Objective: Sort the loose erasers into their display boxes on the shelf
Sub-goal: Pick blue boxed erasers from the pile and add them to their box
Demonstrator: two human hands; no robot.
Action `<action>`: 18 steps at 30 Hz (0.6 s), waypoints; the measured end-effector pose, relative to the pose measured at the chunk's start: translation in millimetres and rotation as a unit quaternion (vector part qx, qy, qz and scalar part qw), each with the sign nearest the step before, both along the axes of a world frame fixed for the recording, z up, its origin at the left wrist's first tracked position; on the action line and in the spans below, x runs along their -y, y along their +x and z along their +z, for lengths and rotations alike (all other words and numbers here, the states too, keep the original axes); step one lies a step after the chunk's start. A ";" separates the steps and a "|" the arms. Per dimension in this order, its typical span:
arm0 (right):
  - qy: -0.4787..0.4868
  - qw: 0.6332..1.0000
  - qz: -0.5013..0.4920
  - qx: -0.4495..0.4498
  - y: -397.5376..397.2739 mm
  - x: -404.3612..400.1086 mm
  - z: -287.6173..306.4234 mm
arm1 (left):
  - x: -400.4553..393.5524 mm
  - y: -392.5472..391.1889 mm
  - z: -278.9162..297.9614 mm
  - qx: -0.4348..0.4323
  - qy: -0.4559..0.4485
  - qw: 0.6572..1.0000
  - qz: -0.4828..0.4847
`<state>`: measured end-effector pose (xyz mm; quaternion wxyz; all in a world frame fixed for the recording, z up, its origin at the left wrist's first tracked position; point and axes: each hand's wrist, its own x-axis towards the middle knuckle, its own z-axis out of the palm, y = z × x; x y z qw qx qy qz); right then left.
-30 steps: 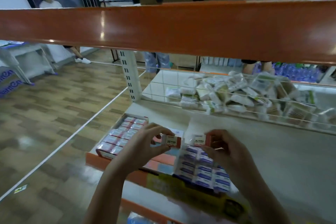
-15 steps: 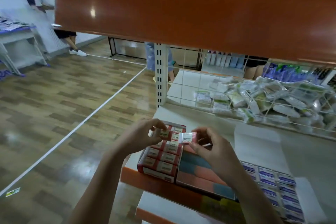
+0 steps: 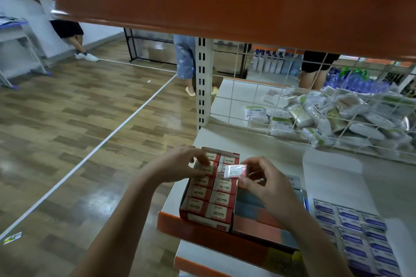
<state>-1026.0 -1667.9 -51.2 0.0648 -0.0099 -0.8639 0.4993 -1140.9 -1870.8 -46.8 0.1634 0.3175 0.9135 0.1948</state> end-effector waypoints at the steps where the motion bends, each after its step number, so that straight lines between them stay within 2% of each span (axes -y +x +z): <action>1: 0.003 1.000 0.000 0.003 -1.2 0.5 -0.6 | 2.1 -1.7 0.2 0.004 -0.005 1.000 -0.004; 14: 0.059 0.996 -0.023 0.056 -15.2 4.0 -8.2 | -24.3 -5.3 2.5 -0.058 -0.013 0.997 -0.038; 18: 0.083 0.994 -0.025 0.063 -20.3 7.4 -10.2 | -20.2 -5.3 2.2 -0.044 0.001 0.998 -0.042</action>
